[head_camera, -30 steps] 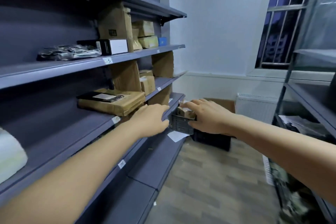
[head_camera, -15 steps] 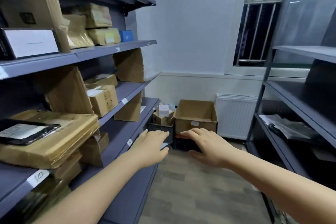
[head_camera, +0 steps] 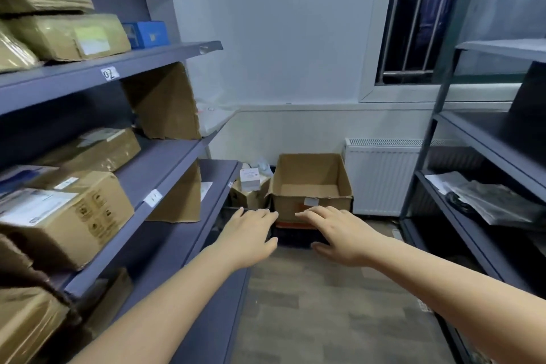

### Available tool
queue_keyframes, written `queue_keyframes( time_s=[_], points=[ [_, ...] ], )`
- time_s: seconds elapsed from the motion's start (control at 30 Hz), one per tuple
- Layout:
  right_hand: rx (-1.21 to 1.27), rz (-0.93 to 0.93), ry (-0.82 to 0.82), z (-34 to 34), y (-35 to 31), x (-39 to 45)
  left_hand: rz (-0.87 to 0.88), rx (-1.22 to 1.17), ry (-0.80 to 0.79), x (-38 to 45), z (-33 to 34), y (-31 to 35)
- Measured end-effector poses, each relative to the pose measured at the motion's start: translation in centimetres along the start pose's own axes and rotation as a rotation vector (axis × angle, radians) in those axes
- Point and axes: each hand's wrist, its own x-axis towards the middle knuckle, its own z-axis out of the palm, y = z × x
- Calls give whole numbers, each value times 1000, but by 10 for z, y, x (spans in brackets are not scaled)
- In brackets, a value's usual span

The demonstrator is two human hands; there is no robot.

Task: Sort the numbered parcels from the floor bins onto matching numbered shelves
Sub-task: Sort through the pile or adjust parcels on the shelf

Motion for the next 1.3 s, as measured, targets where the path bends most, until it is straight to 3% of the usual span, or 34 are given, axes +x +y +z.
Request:
queue_keyframes(
  time_s=[0.63,1.0,1.3],
  points=[
    [-42,-107,-110,45,234,312,-111,-22,-75,344,15,-121],
    [-12,-72,-150,71,334,514,-87,8,-111,554,16,-237],
    [70,-110,-249,121,404,636,-155,-33,-209,679,47,-296]
  ],
)
